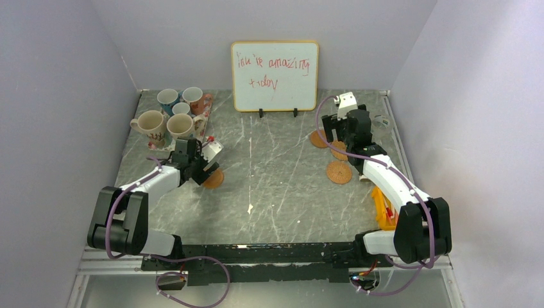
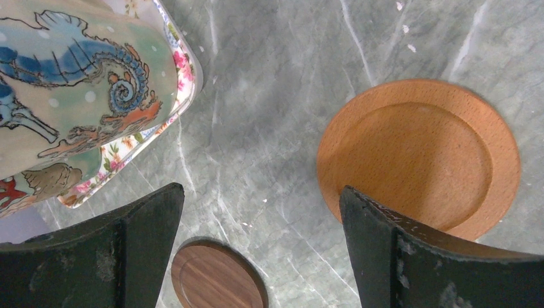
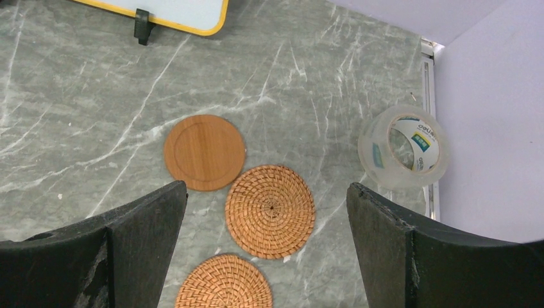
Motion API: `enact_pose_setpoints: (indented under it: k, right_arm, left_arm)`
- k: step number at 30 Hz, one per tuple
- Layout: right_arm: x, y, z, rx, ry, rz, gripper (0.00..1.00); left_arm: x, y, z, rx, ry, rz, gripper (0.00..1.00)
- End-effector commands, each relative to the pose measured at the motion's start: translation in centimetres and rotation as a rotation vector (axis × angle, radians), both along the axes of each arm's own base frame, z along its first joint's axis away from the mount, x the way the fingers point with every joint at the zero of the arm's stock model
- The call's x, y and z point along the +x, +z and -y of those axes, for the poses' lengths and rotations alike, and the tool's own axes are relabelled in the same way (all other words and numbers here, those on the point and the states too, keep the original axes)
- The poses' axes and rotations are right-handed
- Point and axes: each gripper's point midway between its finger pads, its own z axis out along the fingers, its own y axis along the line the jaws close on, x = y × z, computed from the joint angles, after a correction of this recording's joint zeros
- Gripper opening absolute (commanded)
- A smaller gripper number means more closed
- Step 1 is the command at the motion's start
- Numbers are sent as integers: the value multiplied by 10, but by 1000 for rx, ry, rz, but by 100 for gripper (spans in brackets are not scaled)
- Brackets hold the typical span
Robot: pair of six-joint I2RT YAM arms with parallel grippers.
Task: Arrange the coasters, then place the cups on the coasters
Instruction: Move the coaster to the center of the board.
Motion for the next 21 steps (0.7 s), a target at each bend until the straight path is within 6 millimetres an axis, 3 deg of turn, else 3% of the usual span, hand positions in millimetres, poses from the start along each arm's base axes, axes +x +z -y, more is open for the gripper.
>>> enact_pose_setpoints:
  k: [1, 21]
  right_arm:
    - [2, 13, -1, -2, -5, 40, 98]
    - [2, 13, -1, -5, -5, 40, 98]
  left_arm:
    - [-14, -9, -17, 60, 11, -63, 96]
    - [-22, -6, -26, 44, 16, -89, 96]
